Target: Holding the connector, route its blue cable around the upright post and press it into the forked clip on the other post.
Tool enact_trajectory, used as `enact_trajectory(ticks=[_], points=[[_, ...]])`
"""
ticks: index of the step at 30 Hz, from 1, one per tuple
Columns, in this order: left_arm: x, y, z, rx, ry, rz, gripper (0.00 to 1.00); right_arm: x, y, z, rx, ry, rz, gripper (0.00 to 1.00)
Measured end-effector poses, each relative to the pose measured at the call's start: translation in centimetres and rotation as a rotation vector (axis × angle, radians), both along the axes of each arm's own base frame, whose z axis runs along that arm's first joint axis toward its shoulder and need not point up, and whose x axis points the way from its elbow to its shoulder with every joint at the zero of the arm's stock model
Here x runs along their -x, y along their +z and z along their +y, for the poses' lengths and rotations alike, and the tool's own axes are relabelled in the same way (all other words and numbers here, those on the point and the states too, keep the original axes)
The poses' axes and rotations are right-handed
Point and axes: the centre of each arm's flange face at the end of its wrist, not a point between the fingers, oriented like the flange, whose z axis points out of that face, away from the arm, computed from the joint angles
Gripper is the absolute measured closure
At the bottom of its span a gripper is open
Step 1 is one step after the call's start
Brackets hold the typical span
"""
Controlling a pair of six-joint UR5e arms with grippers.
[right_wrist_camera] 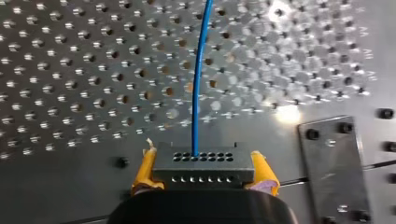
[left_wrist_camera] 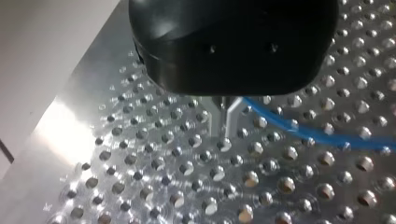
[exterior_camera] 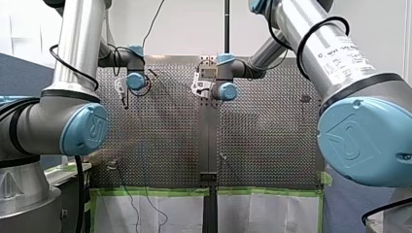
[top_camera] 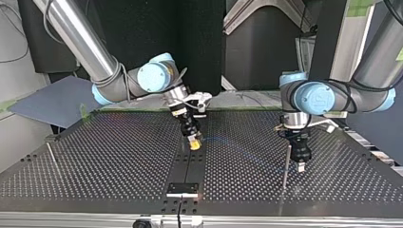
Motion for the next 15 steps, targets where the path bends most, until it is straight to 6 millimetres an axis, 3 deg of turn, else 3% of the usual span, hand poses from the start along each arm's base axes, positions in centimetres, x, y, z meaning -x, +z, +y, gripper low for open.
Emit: enact_trajectory(ticks=[2, 4, 15], points=[[0.0, 0.0, -0.1, -0.001, -0.004, -0.003, 0.35, 0.0, -0.6, 0.0, -0.015, 0.000, 0.013, 1.00], [0.0, 0.0, -0.1, 0.000, -0.003, -0.003, 0.30, 0.1, -1.3, 0.1, -0.029, -0.002, 0.031, 1.00], [0.0, -0.1, -0.1, 0.028, -0.009, -0.004, 0.25, 1.1, -4.7, 0.6, -0.071, -0.014, 0.099, 1.00]])
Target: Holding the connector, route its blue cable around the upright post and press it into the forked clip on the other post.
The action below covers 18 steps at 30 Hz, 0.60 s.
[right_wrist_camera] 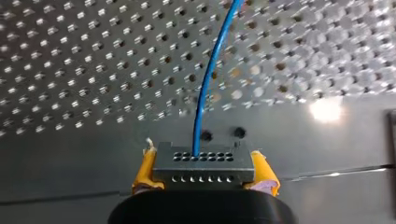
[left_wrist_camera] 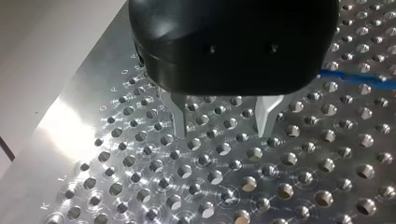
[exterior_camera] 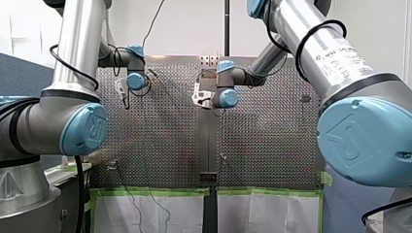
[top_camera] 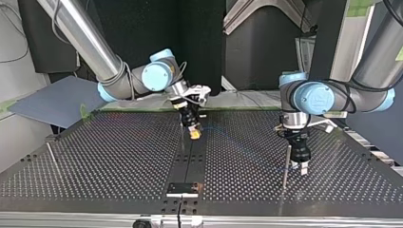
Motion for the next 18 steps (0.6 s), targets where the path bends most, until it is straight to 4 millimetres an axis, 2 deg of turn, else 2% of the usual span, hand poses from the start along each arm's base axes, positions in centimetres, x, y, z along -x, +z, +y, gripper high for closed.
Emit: enact_trajectory(ticks=[3, 10, 18], points=[[-0.3, -0.6, -0.2, 0.011, -0.017, 0.001, 0.25, 0.4, -1.0, 0.2, -0.009, -0.004, 0.011, 1.00], [-1.3, -3.2, -0.8, 0.026, -0.056, 0.040, 0.25, 1.8, -3.2, 0.2, -0.013, -0.046, 0.022, 1.00], [-1.4, -3.7, -0.8, 0.032, -0.055, 0.050, 0.25, 3.7, -5.8, 0.2, -0.017, -0.110, 0.037, 1.00]])
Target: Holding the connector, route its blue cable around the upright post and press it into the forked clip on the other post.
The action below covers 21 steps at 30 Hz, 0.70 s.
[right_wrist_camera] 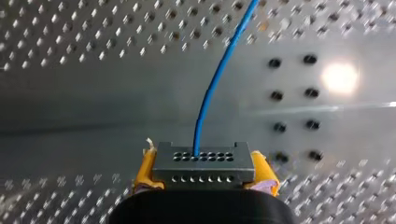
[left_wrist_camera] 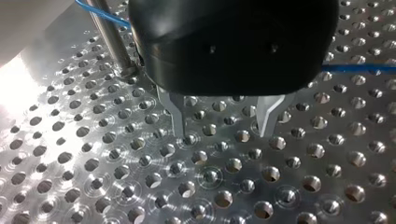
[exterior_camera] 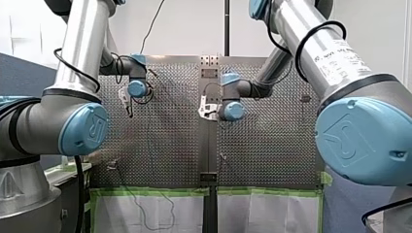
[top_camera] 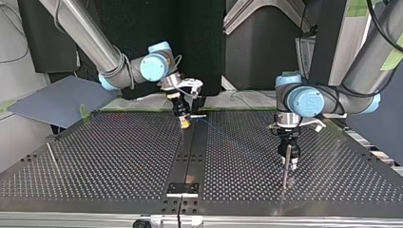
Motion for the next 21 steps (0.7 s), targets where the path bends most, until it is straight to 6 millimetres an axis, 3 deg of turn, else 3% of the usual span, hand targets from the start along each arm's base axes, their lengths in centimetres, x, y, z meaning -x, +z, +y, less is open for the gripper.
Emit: enact_trajectory(ticks=[21], points=[[0.0, 0.0, 0.1, 0.019, 0.000, 0.000, 0.25, 7.6, -6.7, -0.3, -0.006, -0.244, 0.116, 1.00]])
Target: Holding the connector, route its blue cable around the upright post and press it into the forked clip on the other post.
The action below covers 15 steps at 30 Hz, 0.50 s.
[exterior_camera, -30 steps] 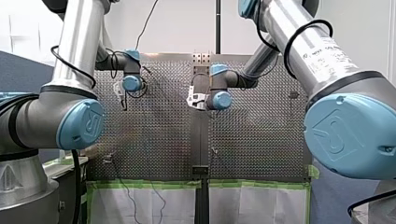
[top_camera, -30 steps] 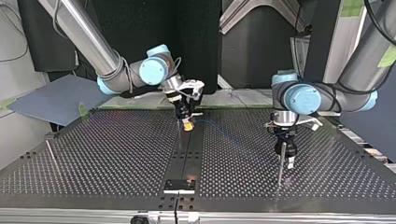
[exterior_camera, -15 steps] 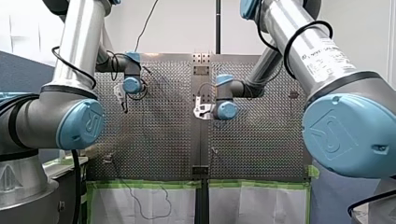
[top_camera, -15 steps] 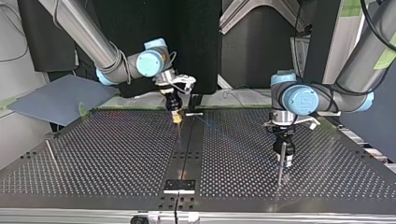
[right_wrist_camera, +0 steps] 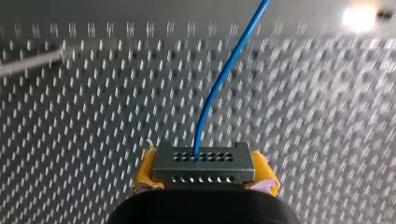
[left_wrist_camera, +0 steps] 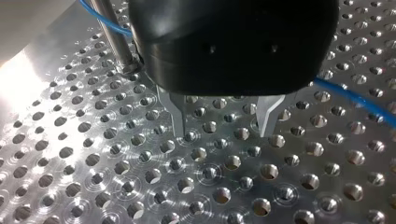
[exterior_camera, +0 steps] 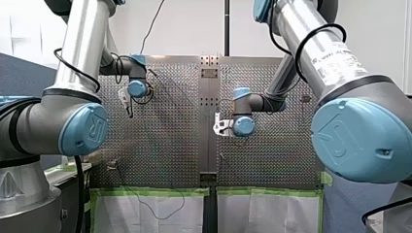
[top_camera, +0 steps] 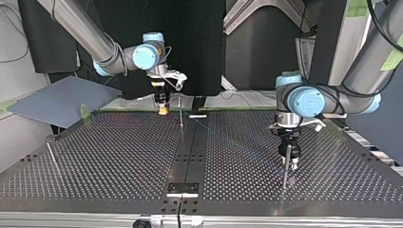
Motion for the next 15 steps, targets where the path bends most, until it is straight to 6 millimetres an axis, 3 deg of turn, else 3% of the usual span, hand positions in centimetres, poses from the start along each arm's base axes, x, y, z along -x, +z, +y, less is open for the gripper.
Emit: enact_trajectory(ticks=[15], points=[[0.1, -0.1, -0.1, 0.008, 0.000, 0.004, 0.25, 8.8, -4.0, -2.4, -0.027, -0.251, -0.068, 1.00]])
